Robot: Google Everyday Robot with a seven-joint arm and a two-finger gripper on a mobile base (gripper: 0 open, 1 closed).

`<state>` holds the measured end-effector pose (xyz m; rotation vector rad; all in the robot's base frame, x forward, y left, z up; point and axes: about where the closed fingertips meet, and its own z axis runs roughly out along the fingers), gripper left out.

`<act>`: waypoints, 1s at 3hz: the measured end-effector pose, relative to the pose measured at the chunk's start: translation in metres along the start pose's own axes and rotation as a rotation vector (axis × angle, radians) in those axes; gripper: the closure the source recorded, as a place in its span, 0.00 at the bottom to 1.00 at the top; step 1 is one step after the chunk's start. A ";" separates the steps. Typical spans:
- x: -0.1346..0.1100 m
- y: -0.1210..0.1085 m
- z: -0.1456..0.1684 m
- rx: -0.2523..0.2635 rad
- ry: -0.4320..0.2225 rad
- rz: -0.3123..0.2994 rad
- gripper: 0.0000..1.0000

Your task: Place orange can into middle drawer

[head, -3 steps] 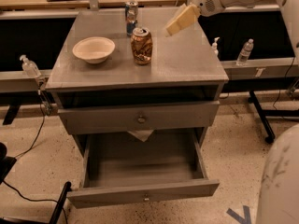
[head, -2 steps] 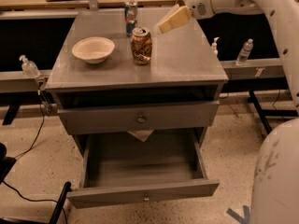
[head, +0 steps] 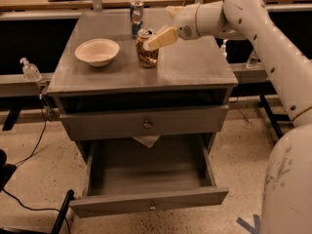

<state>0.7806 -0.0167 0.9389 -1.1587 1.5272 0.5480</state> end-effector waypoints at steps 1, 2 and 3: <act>0.019 0.012 0.023 -0.012 0.009 0.028 0.00; 0.026 0.022 0.042 -0.051 -0.015 0.053 0.16; 0.017 0.029 0.046 -0.106 -0.091 0.073 0.47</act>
Offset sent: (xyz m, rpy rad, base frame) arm 0.0034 0.0474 -0.0552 0.0816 0.0857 0.0746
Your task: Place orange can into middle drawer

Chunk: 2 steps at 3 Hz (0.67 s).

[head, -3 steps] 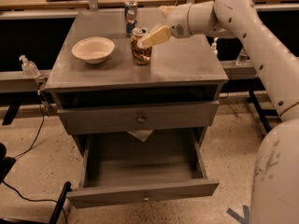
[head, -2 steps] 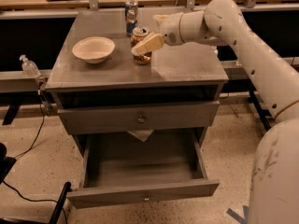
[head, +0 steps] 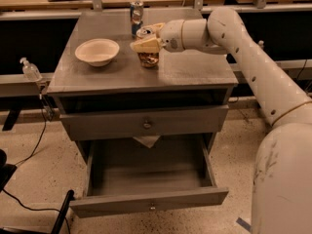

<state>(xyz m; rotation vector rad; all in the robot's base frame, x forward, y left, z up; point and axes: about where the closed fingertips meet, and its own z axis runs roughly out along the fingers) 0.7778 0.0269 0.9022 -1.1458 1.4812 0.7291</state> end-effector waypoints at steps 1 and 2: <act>-0.011 0.005 -0.005 -0.038 -0.050 0.001 0.70; -0.027 0.024 -0.043 -0.084 -0.018 -0.073 0.93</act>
Offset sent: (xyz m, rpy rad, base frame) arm -0.1087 -0.0677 0.0811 -0.1428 -0.1221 0.2352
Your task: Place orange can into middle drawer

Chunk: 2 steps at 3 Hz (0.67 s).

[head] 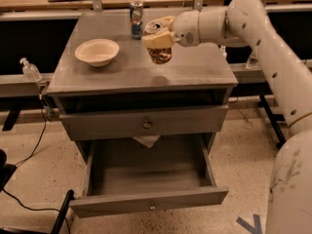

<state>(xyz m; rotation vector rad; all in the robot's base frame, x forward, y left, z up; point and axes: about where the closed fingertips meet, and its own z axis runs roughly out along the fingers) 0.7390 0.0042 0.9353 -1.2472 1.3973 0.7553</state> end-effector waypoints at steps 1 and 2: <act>-0.035 0.033 -0.060 0.000 0.069 -0.106 1.00; -0.034 0.070 -0.105 0.057 0.162 -0.097 1.00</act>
Offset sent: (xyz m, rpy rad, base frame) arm -0.1890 -0.0917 -0.0312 -0.3412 0.0968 -0.0890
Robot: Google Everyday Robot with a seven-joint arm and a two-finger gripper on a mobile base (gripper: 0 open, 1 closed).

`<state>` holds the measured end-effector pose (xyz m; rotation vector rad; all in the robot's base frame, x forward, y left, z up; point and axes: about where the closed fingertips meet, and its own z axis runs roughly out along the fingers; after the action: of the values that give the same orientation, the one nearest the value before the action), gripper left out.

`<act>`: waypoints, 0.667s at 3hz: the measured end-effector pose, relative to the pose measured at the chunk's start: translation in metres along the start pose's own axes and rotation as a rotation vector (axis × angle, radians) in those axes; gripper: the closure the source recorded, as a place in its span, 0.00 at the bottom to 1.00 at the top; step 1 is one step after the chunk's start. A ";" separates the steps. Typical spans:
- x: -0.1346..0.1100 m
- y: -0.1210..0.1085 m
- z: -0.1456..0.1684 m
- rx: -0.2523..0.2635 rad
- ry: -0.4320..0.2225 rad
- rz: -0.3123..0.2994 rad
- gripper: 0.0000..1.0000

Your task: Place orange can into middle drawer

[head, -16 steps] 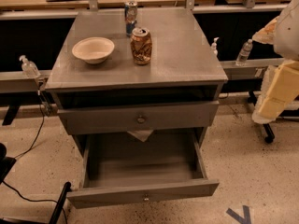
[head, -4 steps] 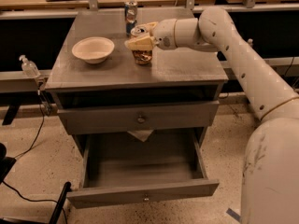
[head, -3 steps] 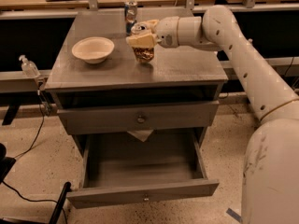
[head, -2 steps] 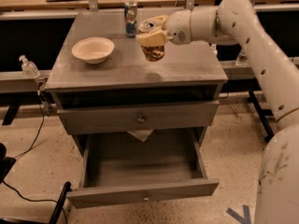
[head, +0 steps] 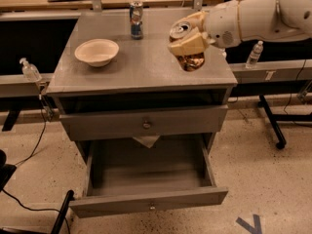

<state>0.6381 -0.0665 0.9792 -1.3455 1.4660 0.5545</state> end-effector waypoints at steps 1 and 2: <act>0.032 0.038 0.008 -0.054 0.066 0.045 1.00; 0.038 0.030 0.010 -0.057 -0.006 0.083 1.00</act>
Offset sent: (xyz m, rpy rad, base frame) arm 0.0027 -0.0220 -0.0383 0.1746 0.1013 0.0079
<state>0.6201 -0.0670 0.9335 -1.3303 1.5167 0.6574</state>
